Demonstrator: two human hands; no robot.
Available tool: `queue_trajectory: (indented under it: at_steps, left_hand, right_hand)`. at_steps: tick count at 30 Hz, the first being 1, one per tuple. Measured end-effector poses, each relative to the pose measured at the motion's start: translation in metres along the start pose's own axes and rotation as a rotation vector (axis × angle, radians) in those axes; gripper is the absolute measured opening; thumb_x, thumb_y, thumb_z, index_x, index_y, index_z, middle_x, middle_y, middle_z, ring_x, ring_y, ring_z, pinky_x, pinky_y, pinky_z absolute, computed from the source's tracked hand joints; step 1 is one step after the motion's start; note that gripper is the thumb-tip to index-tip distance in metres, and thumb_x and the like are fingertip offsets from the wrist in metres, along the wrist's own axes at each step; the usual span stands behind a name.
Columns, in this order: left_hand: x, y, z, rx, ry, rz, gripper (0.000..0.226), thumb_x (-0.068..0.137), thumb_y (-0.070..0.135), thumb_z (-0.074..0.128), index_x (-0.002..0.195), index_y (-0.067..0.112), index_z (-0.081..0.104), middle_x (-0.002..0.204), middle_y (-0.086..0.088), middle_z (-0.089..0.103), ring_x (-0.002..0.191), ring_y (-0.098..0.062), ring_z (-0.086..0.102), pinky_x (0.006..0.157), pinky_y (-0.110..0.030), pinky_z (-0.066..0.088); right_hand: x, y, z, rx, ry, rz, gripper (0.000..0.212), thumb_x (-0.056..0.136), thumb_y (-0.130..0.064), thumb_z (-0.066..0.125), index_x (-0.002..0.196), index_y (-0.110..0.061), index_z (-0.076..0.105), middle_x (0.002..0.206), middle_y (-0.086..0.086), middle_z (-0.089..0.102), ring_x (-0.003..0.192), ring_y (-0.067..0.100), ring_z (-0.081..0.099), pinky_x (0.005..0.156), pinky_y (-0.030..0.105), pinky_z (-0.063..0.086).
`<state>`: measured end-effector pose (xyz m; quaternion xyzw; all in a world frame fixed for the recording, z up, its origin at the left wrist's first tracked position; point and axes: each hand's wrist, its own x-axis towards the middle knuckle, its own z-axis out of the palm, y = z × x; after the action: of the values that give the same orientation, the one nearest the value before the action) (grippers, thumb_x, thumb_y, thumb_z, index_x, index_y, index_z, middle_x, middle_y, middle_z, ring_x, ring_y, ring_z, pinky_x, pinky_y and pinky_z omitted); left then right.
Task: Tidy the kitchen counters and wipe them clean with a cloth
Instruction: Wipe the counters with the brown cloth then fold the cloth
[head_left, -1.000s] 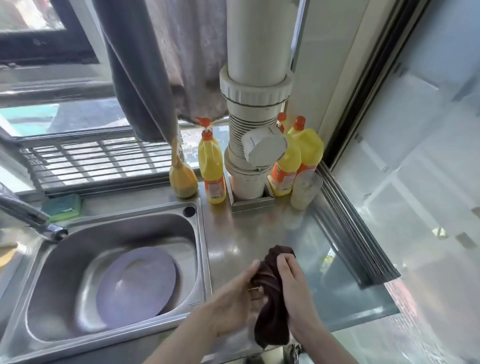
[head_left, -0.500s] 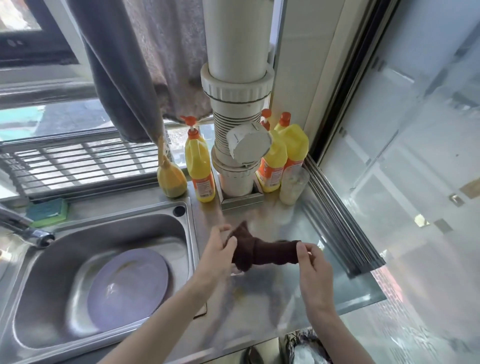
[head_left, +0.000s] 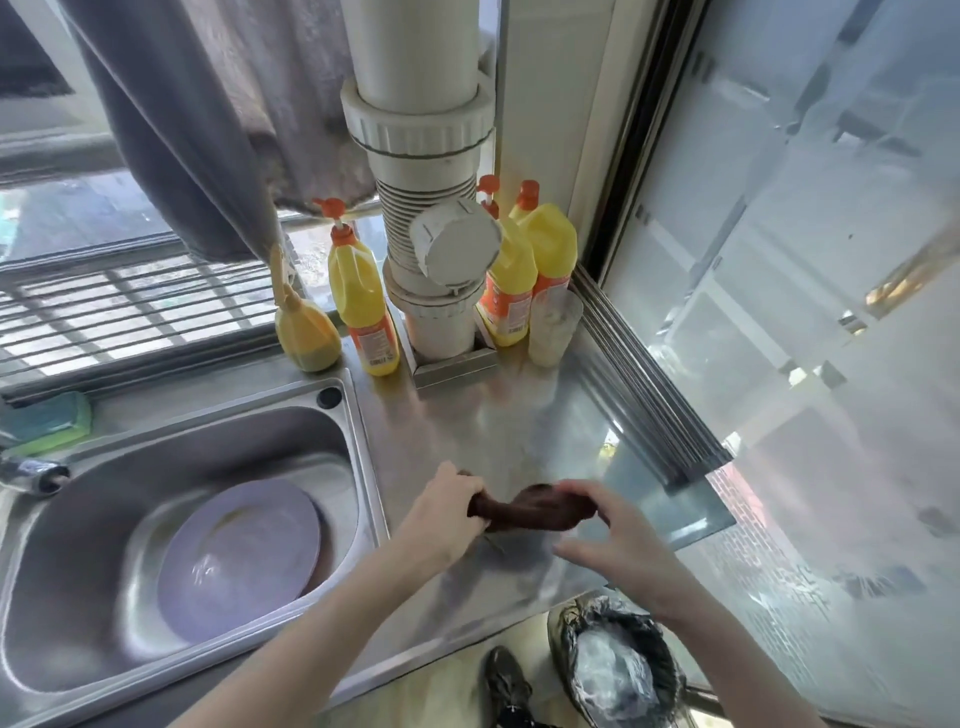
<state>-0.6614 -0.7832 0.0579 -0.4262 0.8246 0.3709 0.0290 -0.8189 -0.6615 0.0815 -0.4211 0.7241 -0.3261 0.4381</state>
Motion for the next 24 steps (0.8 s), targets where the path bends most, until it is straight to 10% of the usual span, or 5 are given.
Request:
queue_trajectory:
  at_steps: [7, 10, 14, 20, 24]
  left_hand:
    - [0.004, 0.013, 0.039, 0.065, -0.013, 0.054, 0.018, 0.091, 0.02, 0.046, 0.094, 0.012, 0.061, 0.132, -0.011, 0.038, 0.121, -0.028, 0.04, 0.101, -0.039, 0.034]
    - [0.011, 0.022, 0.045, -0.155, -0.151, 0.082, 0.031, 0.088, 0.036, 0.048, 0.076, 0.01, 0.06, 0.088, -0.008, 0.067, 0.084, -0.022, 0.061, 0.078, -0.035, 0.048]
    - [0.032, 0.044, 0.064, -0.324, -0.19, -0.011, 0.024, 0.088, 0.034, 0.052, 0.07, 0.018, 0.053, 0.064, 0.005, 0.054, 0.061, -0.01, 0.052, 0.055, -0.016, 0.036]
    - [0.086, 0.038, 0.099, -0.353, -0.022, -0.178, 0.011, 0.09, 0.023, 0.05, 0.099, 0.019, 0.054, 0.097, 0.002, 0.059, 0.095, -0.019, 0.057, 0.086, -0.031, 0.045]
    - [0.088, -0.006, 0.085, 0.021, 0.115, -0.076, 0.032, 0.09, 0.022, 0.049, 0.121, 0.016, 0.047, 0.128, -0.005, 0.049, 0.116, -0.024, 0.048, 0.096, -0.033, 0.039]
  right_hand:
    - [-0.02, 0.027, -0.01, -0.408, 0.327, 0.066, 0.011, 0.082, -0.027, 0.067, 0.087, -0.018, 0.063, 0.098, -0.002, 0.047, 0.102, 0.015, 0.037, 0.081, 0.019, 0.027]
    - [-0.027, 0.038, -0.031, -0.055, 0.42, 0.149, 0.019, 0.082, -0.025, 0.068, 0.081, -0.012, 0.054, 0.099, -0.006, 0.053, 0.095, 0.011, 0.048, 0.075, 0.016, 0.034]
    - [-0.008, 0.055, -0.052, 0.14, 0.534, 0.21, 0.021, 0.083, -0.022, 0.067, 0.08, -0.011, 0.05, 0.07, 0.002, 0.06, 0.064, 0.014, 0.056, 0.053, 0.012, 0.04]
    - [0.082, 0.101, -0.059, -0.193, 0.612, 0.323, 0.027, 0.088, -0.031, 0.058, 0.106, -0.015, 0.047, 0.102, 0.011, 0.064, 0.097, 0.032, 0.059, 0.083, 0.043, 0.049]
    - [0.104, 0.128, -0.025, -0.586, 0.512, 0.289, 0.062, 0.089, -0.051, 0.045, 0.139, -0.016, 0.033, 0.145, 0.02, 0.033, 0.13, 0.039, 0.034, 0.104, 0.049, 0.032]
